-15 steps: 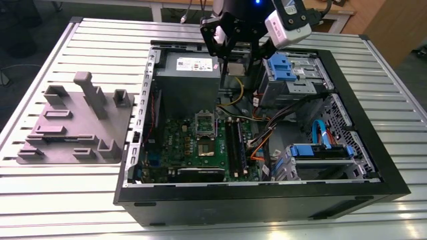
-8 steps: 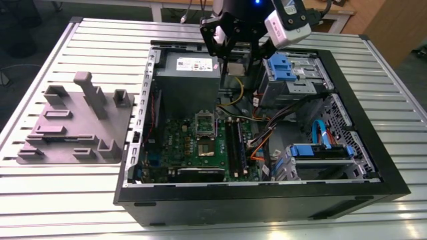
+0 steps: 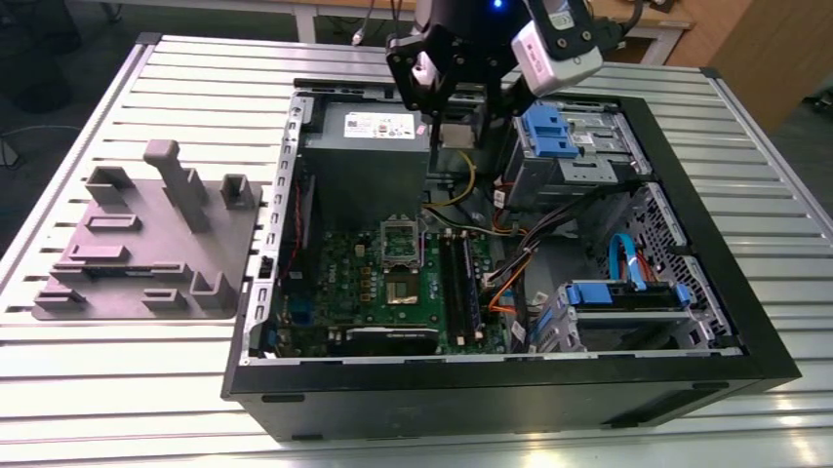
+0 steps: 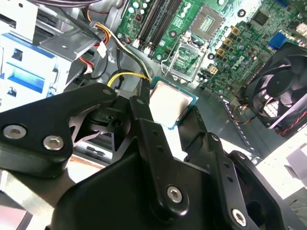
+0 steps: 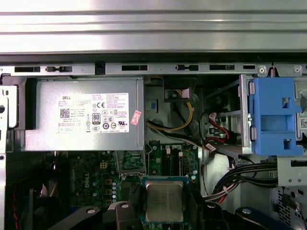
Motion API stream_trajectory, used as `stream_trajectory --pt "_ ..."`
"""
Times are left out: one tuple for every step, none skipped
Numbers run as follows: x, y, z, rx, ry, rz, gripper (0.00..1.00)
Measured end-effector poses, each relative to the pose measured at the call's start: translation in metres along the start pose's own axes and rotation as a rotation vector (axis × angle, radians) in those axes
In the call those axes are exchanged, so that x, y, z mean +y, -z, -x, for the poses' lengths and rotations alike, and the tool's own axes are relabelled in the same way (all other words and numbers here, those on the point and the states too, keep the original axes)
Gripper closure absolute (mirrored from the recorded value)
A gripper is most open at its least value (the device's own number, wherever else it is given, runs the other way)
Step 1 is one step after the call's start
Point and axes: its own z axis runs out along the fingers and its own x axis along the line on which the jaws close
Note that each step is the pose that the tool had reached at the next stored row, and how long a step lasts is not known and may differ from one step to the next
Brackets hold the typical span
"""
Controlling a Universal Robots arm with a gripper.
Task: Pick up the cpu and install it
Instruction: 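Place the cpu into insertion slot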
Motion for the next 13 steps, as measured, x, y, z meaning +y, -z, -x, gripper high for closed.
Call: stream_trajectory --pt "-0.0013 0.0000 0.0000 0.0000 0.000 -0.0001 0.53" --pt "-0.0025 -0.0003 0.0001 0.0000 0.000 -0.0002 0.53" --pt "-0.0031 -0.0007 -0.0001 0.0000 0.001 -0.0001 0.53" --pt "-0.0033 -0.0012 -0.0011 0.0000 0.003 0.0001 0.53" --pt "-0.0035 -0.0016 -0.0025 0.0003 0.008 0.0001 0.53" --pt "-0.0036 -0.0019 -0.0039 0.0006 0.013 0.0000 0.53" --pt "-0.0037 -0.0022 -0.0051 0.0009 0.018 0.0001 0.53" --pt "-0.0041 -0.0024 -0.0058 0.0011 0.021 -0.0001 0.53" --pt "-0.0050 -0.0026 -0.0060 0.0011 0.021 0.0001 0.53" --pt "-0.0060 -0.0028 -0.0062 0.0012 0.021 0.0000 0.53" --pt "-0.0070 -0.0030 -0.0064 0.0012 0.021 0.0001 0.53" --pt "-0.0080 -0.0032 -0.0065 0.0012 0.021 0.0001 0.53" --pt "-0.0087 -0.0035 -0.0072 0.0011 0.021 0.0002 0.53"
